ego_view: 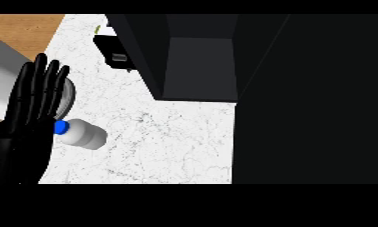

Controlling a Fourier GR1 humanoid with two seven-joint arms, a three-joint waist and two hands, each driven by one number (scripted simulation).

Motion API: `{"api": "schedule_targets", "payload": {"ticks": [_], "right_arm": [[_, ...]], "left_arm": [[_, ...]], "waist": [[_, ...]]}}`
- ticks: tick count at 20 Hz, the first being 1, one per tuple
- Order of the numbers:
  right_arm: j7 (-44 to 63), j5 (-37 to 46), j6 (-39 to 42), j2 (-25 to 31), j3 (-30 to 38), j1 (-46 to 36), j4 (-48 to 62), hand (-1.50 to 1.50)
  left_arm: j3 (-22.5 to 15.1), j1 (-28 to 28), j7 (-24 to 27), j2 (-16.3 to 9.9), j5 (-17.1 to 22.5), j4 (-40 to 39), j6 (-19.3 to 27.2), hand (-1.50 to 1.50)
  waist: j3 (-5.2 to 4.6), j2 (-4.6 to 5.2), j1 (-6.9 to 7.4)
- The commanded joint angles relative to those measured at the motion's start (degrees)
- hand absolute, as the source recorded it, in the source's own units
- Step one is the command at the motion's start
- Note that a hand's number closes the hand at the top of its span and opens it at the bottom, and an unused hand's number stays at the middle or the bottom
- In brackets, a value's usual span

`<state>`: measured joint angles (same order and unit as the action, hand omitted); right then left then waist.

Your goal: Pick up the bottled water, place it into the cabinet and close the cabinet

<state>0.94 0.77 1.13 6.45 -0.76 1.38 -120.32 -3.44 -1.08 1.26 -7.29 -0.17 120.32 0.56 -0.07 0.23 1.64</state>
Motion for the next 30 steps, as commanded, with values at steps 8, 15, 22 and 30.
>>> {"api": "schedule_targets", "payload": {"ticks": [8,15,22,30], "right_arm": [[2.78,-7.73,6.15,-1.41,-5.17,13.77,-7.57,-1.5],[1.33,-12.79,11.16,0.79,-3.2,27.7,-16.96,-1.5],[4.04,-14.03,12.58,0.62,-4.13,34.58,-26.84,-1.5],[3.21,-15.56,14.01,1.01,-3.18,38.33,-28.93,-1.5]], "left_arm": [[13.33,-14.07,-5.97,-1.51,25.07,5.33,-6.86,-1.5],[19.58,-27.77,-8.92,-2.05,36.92,15.56,-12.46,-1.5],[26.85,-33.72,-10.09,-1.98,45.12,18.38,-17.11,-1.5],[32.53,-36.53,-10.28,-2.78,49.73,17.32,-21.23,-1.5]], "waist": [[0.01,-0.74,-0.86],[0.09,-0.6,-1.51],[0.07,-0.74,-1.49],[0.08,-0.65,-1.69]]}}
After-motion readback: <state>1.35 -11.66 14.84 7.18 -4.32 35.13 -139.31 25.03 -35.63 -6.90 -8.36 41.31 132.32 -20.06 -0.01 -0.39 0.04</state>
